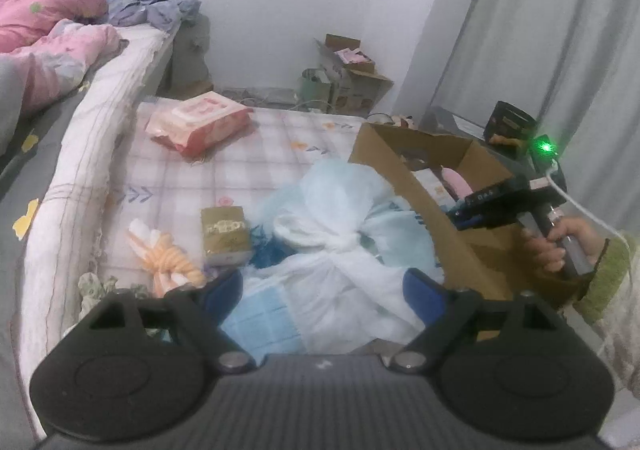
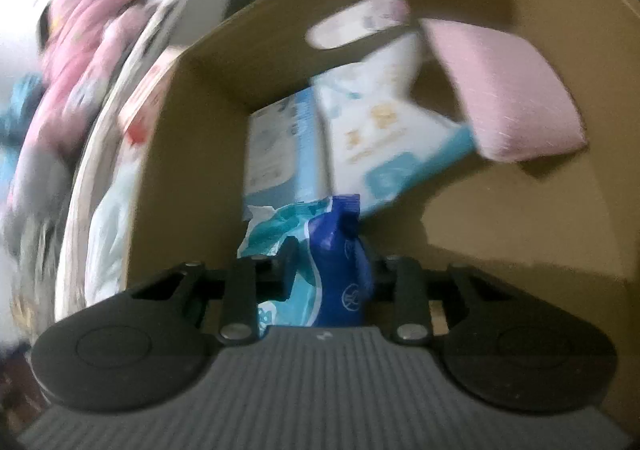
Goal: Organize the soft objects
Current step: 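Lower the wet wipes packet into the box and open the right gripper, then withdraw the right gripper and move it toward the pink pig plush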
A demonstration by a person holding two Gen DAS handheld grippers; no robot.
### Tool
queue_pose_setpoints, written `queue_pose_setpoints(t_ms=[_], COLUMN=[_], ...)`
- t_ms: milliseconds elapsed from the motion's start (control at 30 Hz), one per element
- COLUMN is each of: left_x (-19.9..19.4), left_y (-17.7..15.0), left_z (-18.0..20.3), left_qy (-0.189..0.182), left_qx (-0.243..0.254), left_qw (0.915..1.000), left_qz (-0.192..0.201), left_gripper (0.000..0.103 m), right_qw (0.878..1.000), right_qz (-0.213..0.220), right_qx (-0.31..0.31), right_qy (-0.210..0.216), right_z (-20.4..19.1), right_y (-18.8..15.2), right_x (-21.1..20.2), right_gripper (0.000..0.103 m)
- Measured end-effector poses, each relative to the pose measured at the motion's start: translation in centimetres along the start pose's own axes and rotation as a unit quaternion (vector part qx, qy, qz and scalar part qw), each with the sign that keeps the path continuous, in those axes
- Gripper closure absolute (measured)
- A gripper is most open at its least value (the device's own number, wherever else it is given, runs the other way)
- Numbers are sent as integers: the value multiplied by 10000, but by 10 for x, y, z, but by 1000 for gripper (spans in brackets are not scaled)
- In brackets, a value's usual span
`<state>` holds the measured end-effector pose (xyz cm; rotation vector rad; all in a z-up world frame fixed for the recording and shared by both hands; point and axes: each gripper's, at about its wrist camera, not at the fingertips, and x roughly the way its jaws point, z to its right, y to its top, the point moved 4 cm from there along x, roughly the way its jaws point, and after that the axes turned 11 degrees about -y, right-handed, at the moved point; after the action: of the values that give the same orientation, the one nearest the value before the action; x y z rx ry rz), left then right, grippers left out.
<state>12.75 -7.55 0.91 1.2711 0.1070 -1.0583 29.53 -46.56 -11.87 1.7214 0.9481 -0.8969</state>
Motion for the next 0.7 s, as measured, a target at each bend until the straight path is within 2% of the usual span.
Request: queue_pose_setpoints(t_ms=[233, 333, 400, 433, 500, 700], left_x=[5, 1, -5, -9, -18, -40], left_y=[-1, -3, -5, -5, -8, -15], left_z=[-5, -10, -15, -17, -21, -32], left_qy=[-20, -1, 58, 87, 135, 241], left_qx=[-74, -205, -240, -247, -237, -149], left_qw=[9999, 9997, 9994, 9993, 9991, 9993], left_qz=[84, 151, 224, 257, 313, 261], left_gripper=[15, 15, 14, 13, 12, 10], right_qw=[10000, 9997, 9982, 9974, 9962, 9932], right_qz=[-13, 8, -59, -35, 52, 662], right_qx=[-21, 223, 590, 711, 870, 954], right_qy=[19, -47, -108, -61, 30, 123], right_z=[-9, -5, 1, 2, 4, 2], right_y=[-4, -6, -7, -7, -9, -15], right_x=[10, 10, 7, 4, -7, -70], right_gripper=[72, 69, 59, 58, 50, 39])
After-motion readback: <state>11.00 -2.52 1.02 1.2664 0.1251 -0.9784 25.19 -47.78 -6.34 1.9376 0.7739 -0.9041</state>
